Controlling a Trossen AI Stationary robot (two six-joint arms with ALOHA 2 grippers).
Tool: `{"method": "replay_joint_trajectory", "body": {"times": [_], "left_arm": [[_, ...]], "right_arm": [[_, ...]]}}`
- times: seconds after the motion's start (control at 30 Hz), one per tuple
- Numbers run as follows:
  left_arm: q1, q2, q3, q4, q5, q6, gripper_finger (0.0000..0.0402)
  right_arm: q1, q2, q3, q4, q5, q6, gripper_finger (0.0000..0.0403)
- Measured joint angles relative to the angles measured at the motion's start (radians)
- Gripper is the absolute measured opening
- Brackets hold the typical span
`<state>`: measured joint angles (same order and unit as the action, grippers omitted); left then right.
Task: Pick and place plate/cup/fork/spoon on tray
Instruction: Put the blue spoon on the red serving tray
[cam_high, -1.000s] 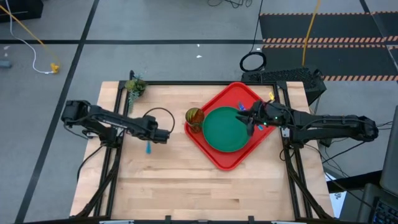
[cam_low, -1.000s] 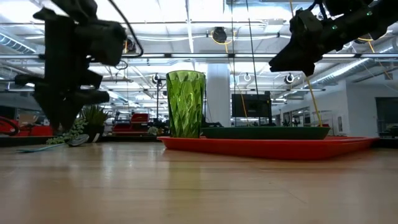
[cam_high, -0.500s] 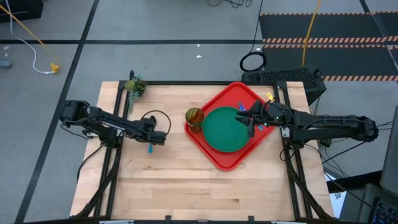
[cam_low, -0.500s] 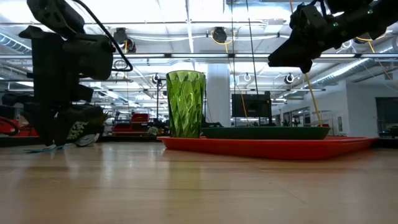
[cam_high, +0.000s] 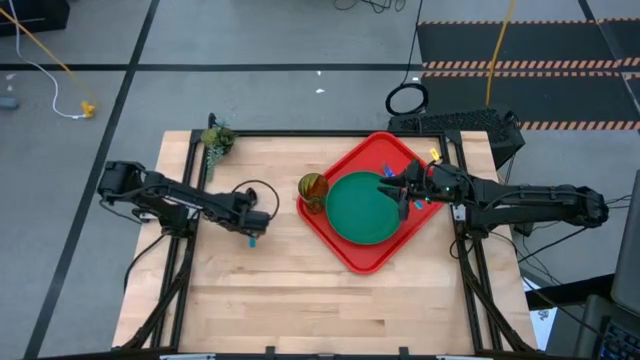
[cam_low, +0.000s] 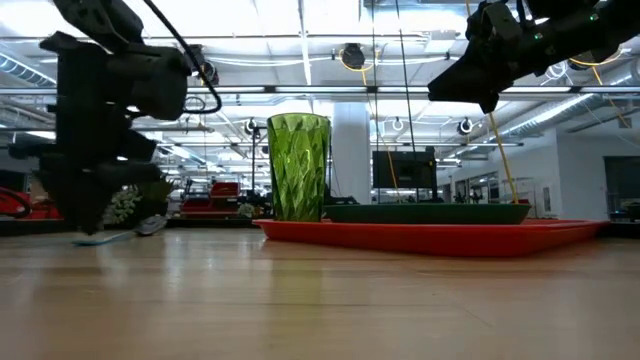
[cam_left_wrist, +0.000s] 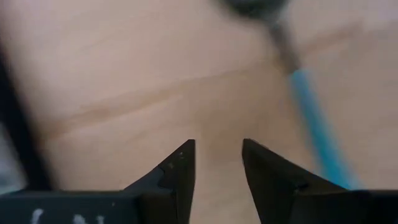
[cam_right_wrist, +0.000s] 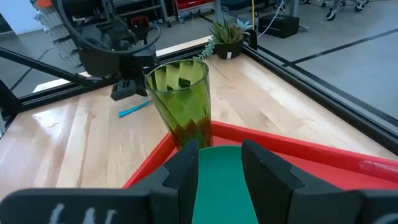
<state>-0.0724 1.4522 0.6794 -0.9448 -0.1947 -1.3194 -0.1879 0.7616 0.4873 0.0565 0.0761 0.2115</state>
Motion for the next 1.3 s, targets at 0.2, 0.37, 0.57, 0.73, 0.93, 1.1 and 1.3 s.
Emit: {"method": "replay_joint_trajectory", "body": {"times": [0.2, 0.37, 0.57, 0.73, 0.93, 1.1, 1.3], "left_arm": [[-0.021, -0.049, 0.045, -0.036, 0.008, 0.024, 0.0136], [-0.035, -0.054, 0.05, -0.032, -0.078, -0.061, 0.0136], [-0.034, -0.047, 0.044, 0.106, -0.166, -0.103, 0.0136], [-0.014, 0.018, 0.044, 0.139, -0.196, -0.105, 0.0136], [0.032, 0.12, 0.044, 0.199, -0.2, -0.088, 0.0136], [0.053, 0.159, 0.047, 0.236, -0.203, -0.055, 0.0135], [0.055, 0.139, 0.046, 0.217, -0.2, -0.044, 0.0091]], "right_arm": [[0.0, 0.0, 0.0, 0.0, 0.0, 0.002, 0.0116], [0.0, 0.0, 0.0, 0.007, 0.001, 0.012, 0.0116], [0.0, 0.0, 0.0, 0.009, 0.001, 0.019, 0.0116], [0.0, 0.0, 0.0, 0.011, 0.001, 0.019, 0.0116], [0.0, 0.002, 0.0, 0.014, 0.001, 0.011, 0.0116], [0.0, 0.002, 0.0, 0.018, 0.001, 0.008, 0.0116], [0.0, 0.002, 0.0, 0.021, 0.001, 0.008, 0.0116]]}}
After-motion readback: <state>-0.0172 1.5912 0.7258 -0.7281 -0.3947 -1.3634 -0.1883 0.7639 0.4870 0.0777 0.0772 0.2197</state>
